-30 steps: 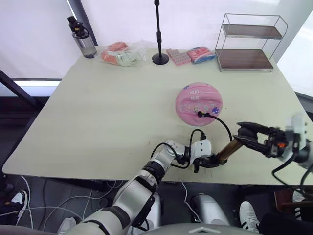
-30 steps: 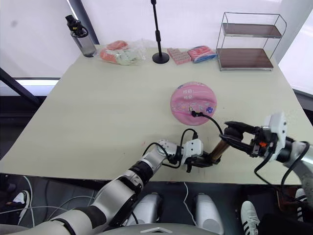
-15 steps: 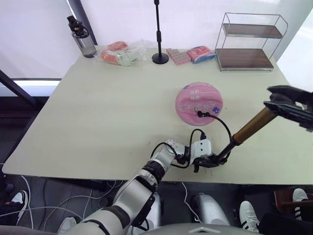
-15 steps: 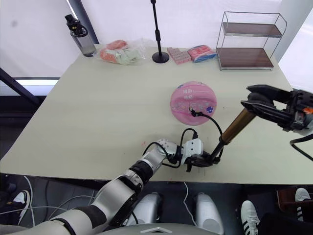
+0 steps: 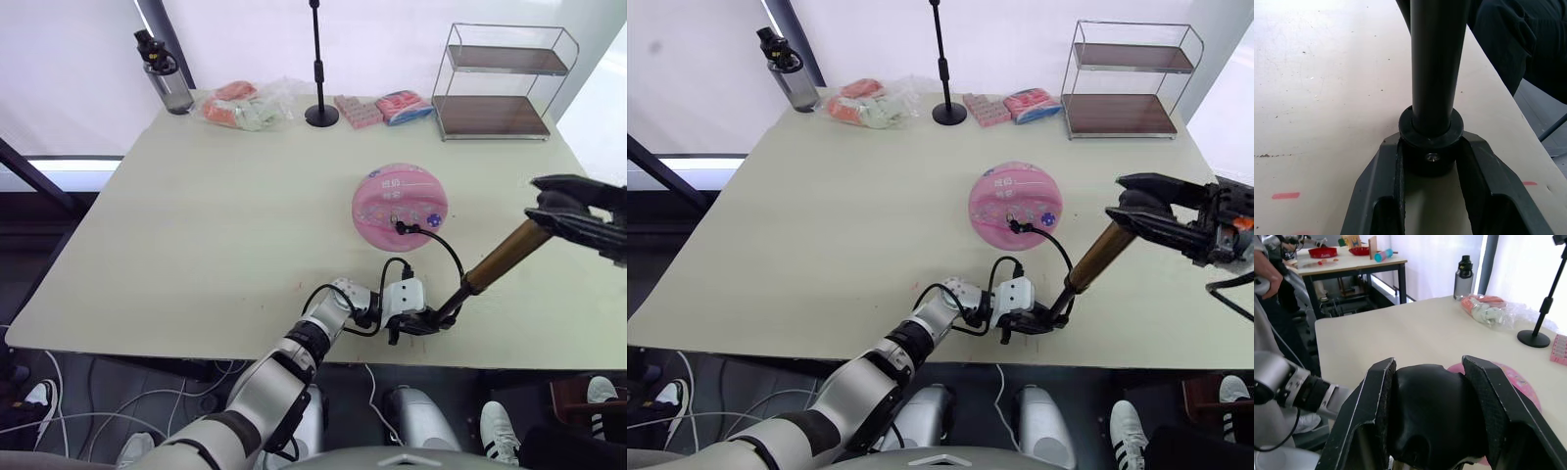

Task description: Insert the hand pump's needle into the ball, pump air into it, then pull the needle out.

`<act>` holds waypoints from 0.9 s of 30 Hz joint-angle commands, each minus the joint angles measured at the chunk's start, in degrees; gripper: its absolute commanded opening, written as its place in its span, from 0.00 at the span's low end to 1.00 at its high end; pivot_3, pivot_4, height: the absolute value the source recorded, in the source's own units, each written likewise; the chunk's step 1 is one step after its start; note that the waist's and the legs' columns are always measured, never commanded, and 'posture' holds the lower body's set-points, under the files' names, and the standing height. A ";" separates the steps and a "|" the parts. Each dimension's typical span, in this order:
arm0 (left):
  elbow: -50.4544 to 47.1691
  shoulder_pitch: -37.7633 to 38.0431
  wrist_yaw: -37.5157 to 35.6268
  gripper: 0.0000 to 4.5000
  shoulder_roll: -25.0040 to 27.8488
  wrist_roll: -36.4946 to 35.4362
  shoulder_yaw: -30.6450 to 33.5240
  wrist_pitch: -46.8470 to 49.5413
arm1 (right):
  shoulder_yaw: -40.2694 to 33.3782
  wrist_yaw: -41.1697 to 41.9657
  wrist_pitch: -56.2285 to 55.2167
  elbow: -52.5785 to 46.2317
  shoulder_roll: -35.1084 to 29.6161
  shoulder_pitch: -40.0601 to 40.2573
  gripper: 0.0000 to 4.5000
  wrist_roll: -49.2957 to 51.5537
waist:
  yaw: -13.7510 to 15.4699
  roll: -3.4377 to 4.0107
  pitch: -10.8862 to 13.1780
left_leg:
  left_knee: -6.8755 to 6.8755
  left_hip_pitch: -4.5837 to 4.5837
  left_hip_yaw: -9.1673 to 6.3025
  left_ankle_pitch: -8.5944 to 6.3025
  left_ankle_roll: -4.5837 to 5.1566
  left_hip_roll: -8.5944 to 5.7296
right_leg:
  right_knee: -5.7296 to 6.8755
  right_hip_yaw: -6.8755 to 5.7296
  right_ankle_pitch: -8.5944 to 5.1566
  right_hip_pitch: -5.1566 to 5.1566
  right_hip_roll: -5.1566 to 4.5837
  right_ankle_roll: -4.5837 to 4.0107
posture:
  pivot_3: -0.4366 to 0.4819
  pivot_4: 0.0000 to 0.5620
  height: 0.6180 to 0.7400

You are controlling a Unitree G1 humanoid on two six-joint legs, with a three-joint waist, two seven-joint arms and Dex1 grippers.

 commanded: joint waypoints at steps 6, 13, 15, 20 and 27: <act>4.31 2.03 0.73 0.22 1.68 2.69 -1.29 1.93 | 11.13 2.30 -8.26 -1.56 6.54 8.66 0.38 -12.97 | -0.21 -0.34 -0.27 | 0.00 0.23 0.01 0.00 0.00 0.03 | 0.00 0.00 0.00 0.22 0.00 0.00 | 0.48 0.27 0.93; 4.39 1.90 0.96 0.22 1.58 2.63 -1.20 1.98 | 22.32 3.02 -17.01 2.64 10.19 12.16 0.38 -25.35 | -0.22 -0.60 -0.53 | -0.01 0.24 -0.03 0.00 -0.01 0.04 | 0.00 -0.03 -0.01 0.22 0.01 -0.01 | 0.48 0.27 0.93; 4.42 1.88 1.04 0.22 1.55 2.59 -1.16 2.01 | 24.39 2.39 -19.13 4.22 11.96 12.86 0.38 -27.53 | -0.20 -0.61 -0.54 | -0.01 0.26 -0.04 0.00 -0.01 0.05 | 0.00 -0.04 -0.01 0.24 0.03 -0.01 | 0.48 0.27 0.93; 4.38 2.00 1.11 0.22 1.53 2.51 -1.17 2.06 | 26.88 2.96 -24.45 6.92 13.65 14.35 0.38 -31.95 | -0.24 -0.54 -0.62 | -0.01 0.26 -0.03 0.00 -0.01 0.04 | 0.00 -0.02 -0.01 0.25 0.02 -0.01 | 0.48 0.27 0.93; 4.64 1.82 1.21 0.22 1.43 2.48 -1.19 1.95 | 20.80 1.93 -20.82 2.77 11.97 10.53 0.38 -23.73 | -0.18 -0.50 -0.60 | -0.01 0.28 -0.03 0.00 -0.01 0.05 | 0.00 -0.03 -0.01 0.28 0.02 -0.02 | 0.48 0.27 0.93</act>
